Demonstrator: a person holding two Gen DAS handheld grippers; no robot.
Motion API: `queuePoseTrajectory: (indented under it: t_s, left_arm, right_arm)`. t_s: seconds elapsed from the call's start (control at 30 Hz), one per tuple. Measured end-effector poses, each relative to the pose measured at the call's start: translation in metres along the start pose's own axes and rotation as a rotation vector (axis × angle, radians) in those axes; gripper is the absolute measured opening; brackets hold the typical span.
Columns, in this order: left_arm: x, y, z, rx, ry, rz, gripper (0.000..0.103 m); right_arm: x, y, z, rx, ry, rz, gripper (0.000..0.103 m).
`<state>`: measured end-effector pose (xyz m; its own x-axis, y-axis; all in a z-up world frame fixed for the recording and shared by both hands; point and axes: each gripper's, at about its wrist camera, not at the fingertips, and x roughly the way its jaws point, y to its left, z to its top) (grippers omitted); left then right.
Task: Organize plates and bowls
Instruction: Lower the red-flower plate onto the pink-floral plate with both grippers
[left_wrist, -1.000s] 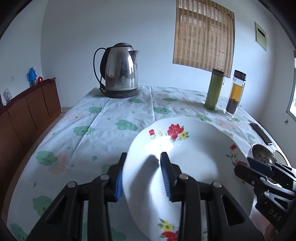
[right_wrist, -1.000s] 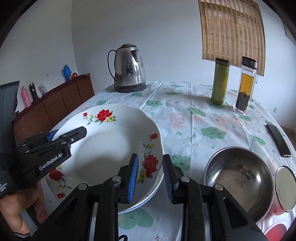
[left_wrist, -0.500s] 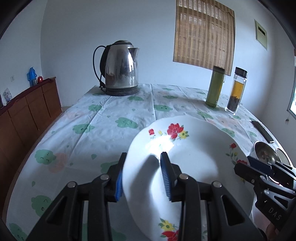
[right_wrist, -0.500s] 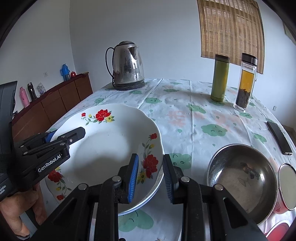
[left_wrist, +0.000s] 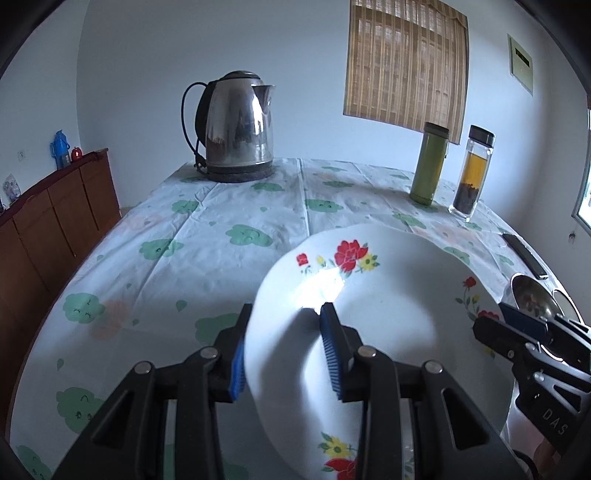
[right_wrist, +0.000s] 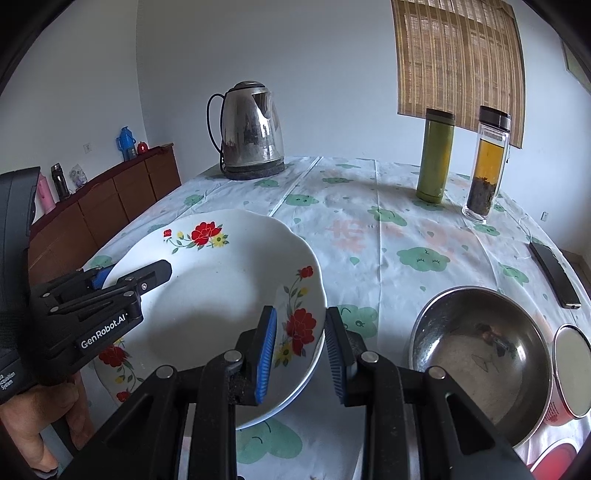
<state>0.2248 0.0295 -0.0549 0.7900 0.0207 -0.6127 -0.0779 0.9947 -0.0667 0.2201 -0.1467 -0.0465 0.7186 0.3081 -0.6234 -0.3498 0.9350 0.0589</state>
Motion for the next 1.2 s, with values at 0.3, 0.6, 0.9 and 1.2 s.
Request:
queuePoseTrajectory:
  t_s: [0.3,0.6,0.9,1.2]
  left_arm:
    - [0.004,-0.001,-0.002,0.016,0.021,0.007,0.033]
    - [0.013,-0.003,-0.005,0.033,0.058,0.013,0.033]
    - [0.017,0.000,-0.006,0.027,0.076,0.008,0.033]
    - [0.018,0.001,-0.007,0.028,0.084,0.010,0.033]
  right_arm:
    - [0.006,0.001,-0.001,-0.018,0.022,-0.020,0.029]
    - [0.015,0.002,-0.005,-0.028,0.052,-0.039,0.029]
    - [0.022,0.004,-0.009,-0.044,0.070,-0.054,0.029]
    - [0.024,0.006,-0.008,-0.053,0.069,-0.064,0.029]
